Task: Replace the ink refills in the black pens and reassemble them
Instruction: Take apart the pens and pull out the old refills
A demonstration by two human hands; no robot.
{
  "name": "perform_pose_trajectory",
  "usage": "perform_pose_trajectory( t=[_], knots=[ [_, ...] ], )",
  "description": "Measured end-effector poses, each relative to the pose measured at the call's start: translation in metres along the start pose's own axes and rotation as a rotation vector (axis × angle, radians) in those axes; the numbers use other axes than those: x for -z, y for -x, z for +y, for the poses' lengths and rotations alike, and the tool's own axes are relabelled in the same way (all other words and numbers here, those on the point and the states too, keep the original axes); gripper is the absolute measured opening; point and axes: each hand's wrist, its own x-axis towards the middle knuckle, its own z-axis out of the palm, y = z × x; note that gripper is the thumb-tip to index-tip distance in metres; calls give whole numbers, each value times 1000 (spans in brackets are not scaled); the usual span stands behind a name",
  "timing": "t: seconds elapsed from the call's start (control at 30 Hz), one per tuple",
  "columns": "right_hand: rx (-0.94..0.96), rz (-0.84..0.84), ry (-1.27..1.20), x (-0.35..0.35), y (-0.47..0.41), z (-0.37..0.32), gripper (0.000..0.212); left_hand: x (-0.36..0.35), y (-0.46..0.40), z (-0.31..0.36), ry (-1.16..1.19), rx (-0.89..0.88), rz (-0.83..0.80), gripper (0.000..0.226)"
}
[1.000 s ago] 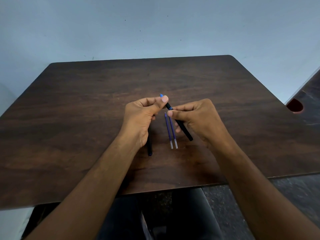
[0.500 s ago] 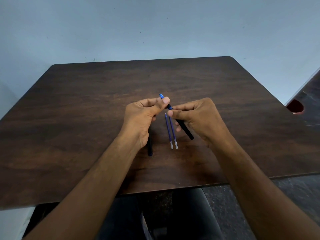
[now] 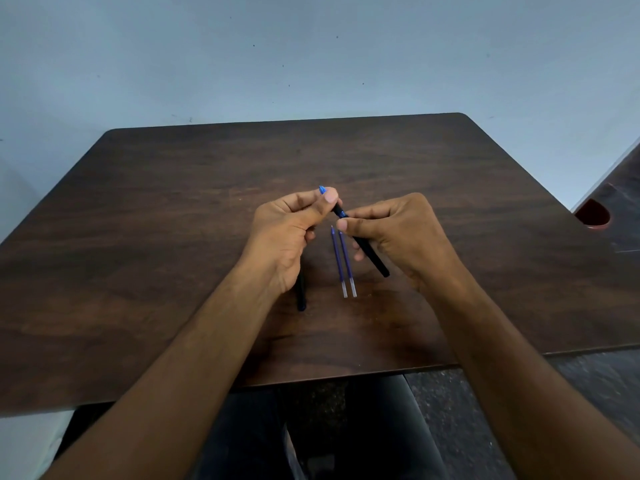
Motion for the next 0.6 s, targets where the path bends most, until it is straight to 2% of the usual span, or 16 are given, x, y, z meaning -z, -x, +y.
perform_pose_trajectory(
  t=[0.2, 0.6],
  knots=[
    [22, -20, -28, -2, 2, -1, 26, -1, -4, -1, 54, 15, 99, 39],
    [26, 38, 8, 3, -1, 10, 5, -8, -3, 4, 49, 12, 209, 25]
  ],
)
